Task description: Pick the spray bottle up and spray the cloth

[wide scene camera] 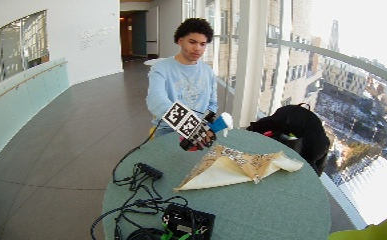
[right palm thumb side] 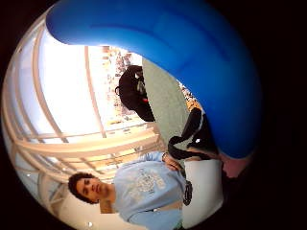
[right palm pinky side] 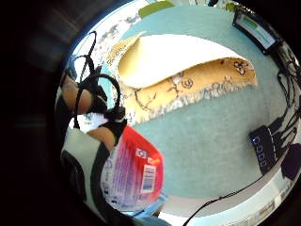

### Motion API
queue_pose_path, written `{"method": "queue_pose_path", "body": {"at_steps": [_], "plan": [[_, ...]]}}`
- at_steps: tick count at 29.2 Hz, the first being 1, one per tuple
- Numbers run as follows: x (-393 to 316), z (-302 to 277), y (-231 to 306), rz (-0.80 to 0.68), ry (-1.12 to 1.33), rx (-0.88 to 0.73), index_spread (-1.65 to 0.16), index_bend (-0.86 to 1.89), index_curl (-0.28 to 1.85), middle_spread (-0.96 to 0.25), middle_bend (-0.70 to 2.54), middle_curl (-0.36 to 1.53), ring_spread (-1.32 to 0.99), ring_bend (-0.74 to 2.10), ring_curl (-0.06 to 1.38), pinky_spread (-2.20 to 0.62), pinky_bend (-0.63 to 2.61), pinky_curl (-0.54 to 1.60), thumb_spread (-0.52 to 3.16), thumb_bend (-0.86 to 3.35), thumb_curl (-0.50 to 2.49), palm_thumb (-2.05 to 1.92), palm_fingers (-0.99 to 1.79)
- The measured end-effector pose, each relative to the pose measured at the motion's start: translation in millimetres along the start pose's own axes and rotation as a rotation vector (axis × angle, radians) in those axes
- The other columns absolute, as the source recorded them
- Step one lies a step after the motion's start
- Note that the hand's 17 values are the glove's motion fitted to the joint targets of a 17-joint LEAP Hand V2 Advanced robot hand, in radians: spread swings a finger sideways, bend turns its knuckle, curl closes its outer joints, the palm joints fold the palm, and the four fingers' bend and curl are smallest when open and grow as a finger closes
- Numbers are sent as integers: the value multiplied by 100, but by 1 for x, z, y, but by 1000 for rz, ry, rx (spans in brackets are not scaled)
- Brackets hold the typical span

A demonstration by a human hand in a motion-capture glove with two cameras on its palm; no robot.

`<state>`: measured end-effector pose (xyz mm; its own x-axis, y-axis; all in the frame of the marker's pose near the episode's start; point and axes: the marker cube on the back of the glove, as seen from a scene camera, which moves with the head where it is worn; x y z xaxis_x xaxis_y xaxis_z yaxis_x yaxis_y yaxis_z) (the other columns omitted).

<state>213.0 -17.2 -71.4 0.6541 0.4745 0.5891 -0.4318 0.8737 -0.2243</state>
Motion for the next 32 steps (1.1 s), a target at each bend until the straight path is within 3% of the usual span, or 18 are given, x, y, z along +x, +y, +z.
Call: {"method": "queue_pose_path", "body": {"at_steps": [32], "plan": [[-6, 8, 2, -20, 29, -36, -18, 9, 23, -8, 37, 49, -5, 62, 41, 11, 33, 37, 74, -3, 66, 93, 112]]}}
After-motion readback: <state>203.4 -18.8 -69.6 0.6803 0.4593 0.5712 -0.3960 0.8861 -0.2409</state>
